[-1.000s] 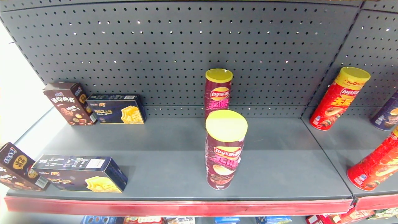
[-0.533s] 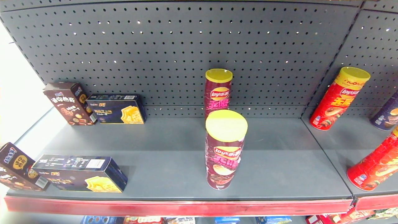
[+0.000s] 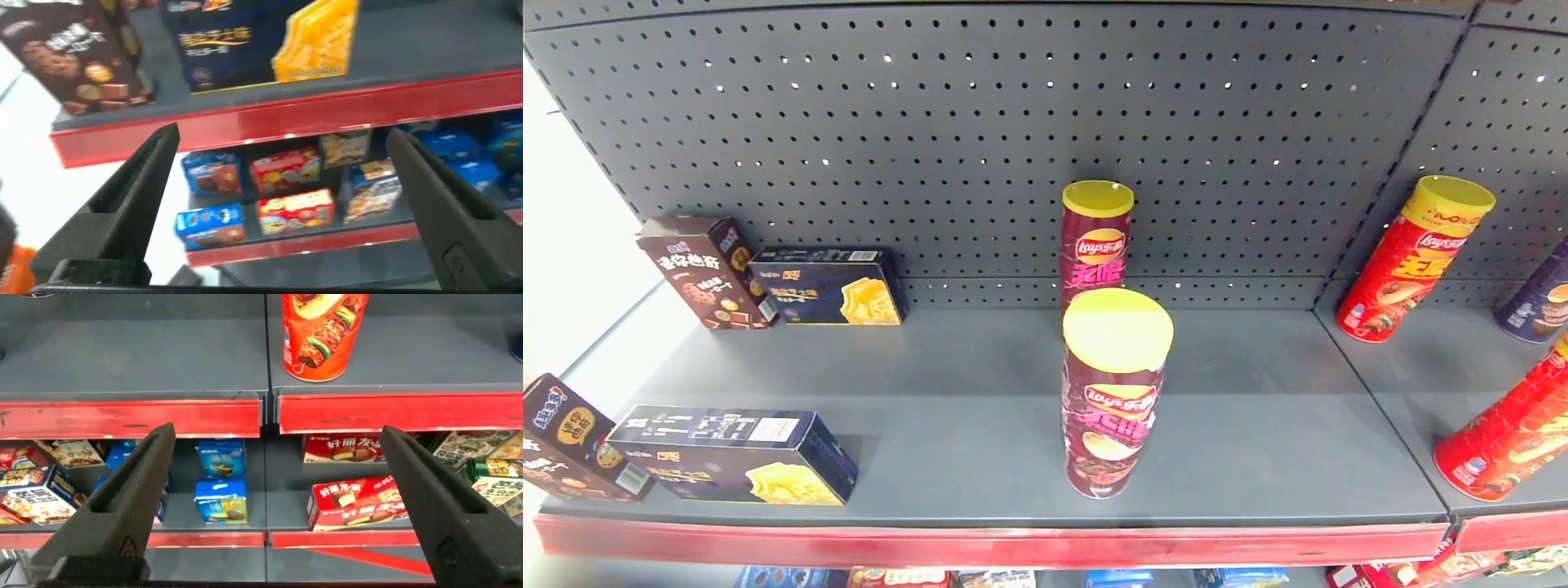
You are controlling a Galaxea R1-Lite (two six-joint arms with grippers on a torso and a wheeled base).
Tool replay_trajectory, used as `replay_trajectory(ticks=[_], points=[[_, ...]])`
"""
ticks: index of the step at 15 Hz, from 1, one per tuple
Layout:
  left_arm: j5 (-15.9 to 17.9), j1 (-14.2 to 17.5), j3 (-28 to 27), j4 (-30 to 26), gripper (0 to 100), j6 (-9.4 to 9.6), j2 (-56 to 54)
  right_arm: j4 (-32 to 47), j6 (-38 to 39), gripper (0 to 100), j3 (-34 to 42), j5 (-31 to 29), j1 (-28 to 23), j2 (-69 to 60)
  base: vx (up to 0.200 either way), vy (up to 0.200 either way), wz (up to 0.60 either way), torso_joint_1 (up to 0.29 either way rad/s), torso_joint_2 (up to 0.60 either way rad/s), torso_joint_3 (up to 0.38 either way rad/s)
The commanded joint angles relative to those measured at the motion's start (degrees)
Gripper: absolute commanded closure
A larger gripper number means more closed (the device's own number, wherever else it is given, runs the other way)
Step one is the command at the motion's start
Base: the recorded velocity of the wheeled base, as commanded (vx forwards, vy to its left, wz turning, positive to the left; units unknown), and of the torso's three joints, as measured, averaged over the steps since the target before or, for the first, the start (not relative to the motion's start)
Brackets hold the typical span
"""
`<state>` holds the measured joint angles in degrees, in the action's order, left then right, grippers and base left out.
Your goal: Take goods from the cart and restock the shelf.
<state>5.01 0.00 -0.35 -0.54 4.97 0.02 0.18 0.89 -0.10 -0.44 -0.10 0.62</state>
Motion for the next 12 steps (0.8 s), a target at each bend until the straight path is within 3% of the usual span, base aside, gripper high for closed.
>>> replay_trajectory(ticks=[1, 10, 12], points=[[0.4, 0.0, 0.2, -0.1, 0, -0.76, 0.0, 0.0, 0.0, 0, 0.0, 0.0, 0.0, 0.0, 0.0, 0.0, 0.0, 0.0, 0.0, 0.0], [0.3, 0.0, 0.2, 0.1, 0, -0.76, 0.0, 0.0, 0.0, 0, 0.0, 0.0, 0.0, 0.0, 0.0, 0.0, 0.0, 0.0, 0.0, 0.0], [-3.3, 0.1, 0.1, -0.1, 0, -1.72, 0.0, 0.0, 0.0, 0, 0.0, 0.0, 0.0, 0.0, 0.0, 0.0, 0.0, 0.0, 0.0, 0.0]])
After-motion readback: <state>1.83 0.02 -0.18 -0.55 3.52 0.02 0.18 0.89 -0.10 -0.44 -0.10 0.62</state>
